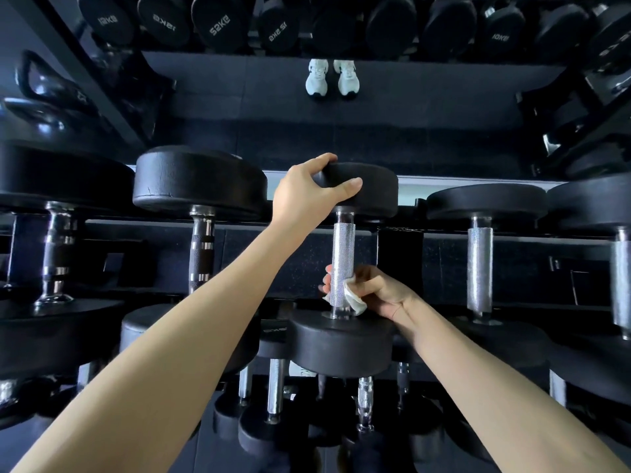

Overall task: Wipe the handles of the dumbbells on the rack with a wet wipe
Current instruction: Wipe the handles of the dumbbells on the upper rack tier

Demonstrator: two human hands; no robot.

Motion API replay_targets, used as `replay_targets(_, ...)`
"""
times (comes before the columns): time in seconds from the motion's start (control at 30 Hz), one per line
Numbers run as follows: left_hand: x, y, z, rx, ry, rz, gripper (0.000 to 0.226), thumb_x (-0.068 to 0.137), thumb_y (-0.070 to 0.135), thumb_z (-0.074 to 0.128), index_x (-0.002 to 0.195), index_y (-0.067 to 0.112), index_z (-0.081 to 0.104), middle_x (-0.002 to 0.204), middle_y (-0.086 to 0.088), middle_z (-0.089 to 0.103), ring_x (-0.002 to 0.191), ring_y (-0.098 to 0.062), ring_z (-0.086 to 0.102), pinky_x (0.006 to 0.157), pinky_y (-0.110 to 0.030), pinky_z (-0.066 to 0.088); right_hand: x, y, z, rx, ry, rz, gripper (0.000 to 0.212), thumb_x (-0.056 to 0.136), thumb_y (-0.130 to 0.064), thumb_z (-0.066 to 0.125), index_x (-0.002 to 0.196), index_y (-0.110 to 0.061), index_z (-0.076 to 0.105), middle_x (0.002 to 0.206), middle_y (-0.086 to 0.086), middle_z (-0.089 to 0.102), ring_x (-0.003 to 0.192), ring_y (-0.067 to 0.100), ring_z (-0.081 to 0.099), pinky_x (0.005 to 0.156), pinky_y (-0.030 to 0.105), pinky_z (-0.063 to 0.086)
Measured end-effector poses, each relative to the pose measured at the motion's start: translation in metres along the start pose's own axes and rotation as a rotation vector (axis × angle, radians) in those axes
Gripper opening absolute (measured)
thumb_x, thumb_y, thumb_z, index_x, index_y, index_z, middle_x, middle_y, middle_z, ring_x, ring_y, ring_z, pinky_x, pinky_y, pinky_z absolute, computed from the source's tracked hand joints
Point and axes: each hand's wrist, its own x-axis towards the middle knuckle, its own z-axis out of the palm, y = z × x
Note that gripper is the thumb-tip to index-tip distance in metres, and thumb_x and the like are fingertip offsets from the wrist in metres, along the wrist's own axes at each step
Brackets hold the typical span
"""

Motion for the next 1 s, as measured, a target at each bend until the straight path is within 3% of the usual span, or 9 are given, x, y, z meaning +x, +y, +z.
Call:
replay_targets(0.1, 0.0, -0.001, 0.001, 0.002, 0.005, 0.0, 0.059, 0.079, 0.045, 0.071, 0.133, 0.028, 0.053, 0.126, 0.009, 0.058, 0.112, -0.006, 0.052, 0.074, -0.013, 0.037, -0.001, -0.001, 0.005, 0.049, 0.023, -0.018, 0.082, 0.039, -0.008, 0.09, 0.11, 0.009, 0.054, 0.091, 0.016, 0.069, 0.089, 0.029, 0.068, 0.089, 0.043, 0.053)
replay_targets(0.2, 0.0, -0.002, 0.001, -0.005, 0.015, 0.002, 0.059, 0.079, 0.045, 0.071, 0.132, 0.028, 0.053, 0.124, 0.009, 0.059, 0.107, -0.005, 0.052, 0.078, -0.016, 0.038, -0.007, -0.002, 0.013, 0.012, 0.17, -0.035, 0.046, 0.058, 0.01, 0.072, 0.101, 0.006, 0.06, 0.089, 0.015, 0.07, 0.084, 0.027, 0.069, 0.074, 0.039, 0.058)
replay_targets(0.27, -0.001, -0.002, 0.002, -0.005, 0.018, 0.005, 0.059, 0.079, 0.045, 0.071, 0.133, 0.027, 0.053, 0.124, 0.009, 0.06, 0.108, -0.006, 0.053, 0.081, -0.017, 0.039, -0.011, -0.002, 0.019, -0.065, 0.291, -0.07, 0.031, 0.069, 0.015, 0.061, 0.097, 0.003, 0.062, 0.091, 0.014, 0.07, 0.086, 0.028, 0.068, 0.079, 0.04, 0.057)
replay_targets(0.4, -0.003, -0.001, 0.003, -0.004, 0.028, 0.008, 0.059, 0.08, 0.045, 0.07, 0.134, 0.028, 0.052, 0.126, 0.009, 0.058, 0.106, -0.004, 0.052, 0.077, -0.015, 0.039, -0.013, -0.006, 0.033, -0.231, 0.485, -0.11, 0.028, 0.073, 0.011, 0.068, 0.099, 0.0, 0.063, 0.096, 0.015, 0.07, 0.091, 0.026, 0.069, 0.088, 0.036, 0.053)
replay_targets(0.57, -0.003, -0.001, 0.004, 0.0, 0.035, 0.009, 0.06, 0.08, 0.045, 0.07, 0.135, 0.026, 0.051, 0.128, 0.008, 0.057, 0.113, -0.007, 0.052, 0.081, -0.017, 0.039, -0.008, -0.008, 0.047, -0.31, 0.674, -0.181, 0.03, 0.073, 0.007, 0.072, 0.101, 0.01, 0.06, 0.08, 0.01, 0.066, 0.069, 0.018, 0.068, 0.059, 0.022, 0.053)
replay_targets(0.7, -0.003, -0.002, 0.004, 0.006, 0.013, -0.008, 0.062, 0.081, 0.047, 0.068, 0.137, 0.029, 0.048, 0.131, 0.008, 0.055, 0.118, -0.009, 0.051, 0.083, -0.018, 0.039, -0.006, -0.011, 0.054, -0.307, 0.734, -0.225, 0.027, 0.073, 0.009, 0.072, 0.097, 0.011, 0.06, 0.077, 0.01, 0.064, 0.062, 0.016, 0.065, 0.054, 0.021, 0.052)
replay_targets(0.83, -0.018, -0.004, 0.0, 0.069, 0.033, -0.009, 0.06, 0.087, 0.05, 0.059, 0.141, 0.032, 0.04, 0.14, 0.011, 0.047, 0.135, -0.006, 0.034, 0.091, -0.018, 0.033, -0.009, -0.005, 0.056, -0.274, 0.738, -0.274, 0.025, 0.075, 0.006, 0.072, 0.095, 0.011, 0.059, 0.078, 0.011, 0.062, 0.065, 0.017, 0.064, 0.054, 0.019, 0.052)
replay_targets(0.93, -0.053, -0.019, -0.004, 0.01, 0.288, -0.016, 0.029, 0.09, 0.046, 0.055, 0.112, 0.028, 0.065, 0.099, 0.022, 0.065, 0.095, 0.006, 0.057, 0.079, -0.017, 0.044, -0.012, 0.0, 0.061, -0.283, 0.849, -0.348, 0.015, 0.075, 0.004, 0.07, 0.078, 0.012, 0.058, 0.066, 0.009, 0.053, 0.059, 0.016, 0.054, 0.052, 0.024, 0.047)
replay_targets(1.0, -0.073, -0.028, -0.006, -0.09, 0.369, -0.037, 0.014, 0.09, 0.033, 0.059, 0.088, 0.024, 0.068, 0.077, 0.016, 0.066, 0.075, 0.002, 0.061, 0.069, -0.019, 0.046, -0.009, -0.001, 0.066, -0.22, 0.961, -0.447, 0.03, 0.074, 0.002, 0.065, 0.053, -0.008, 0.046, 0.054, -0.003, 0.039, 0.052, 0.014, 0.038, 0.051, 0.025, 0.034)
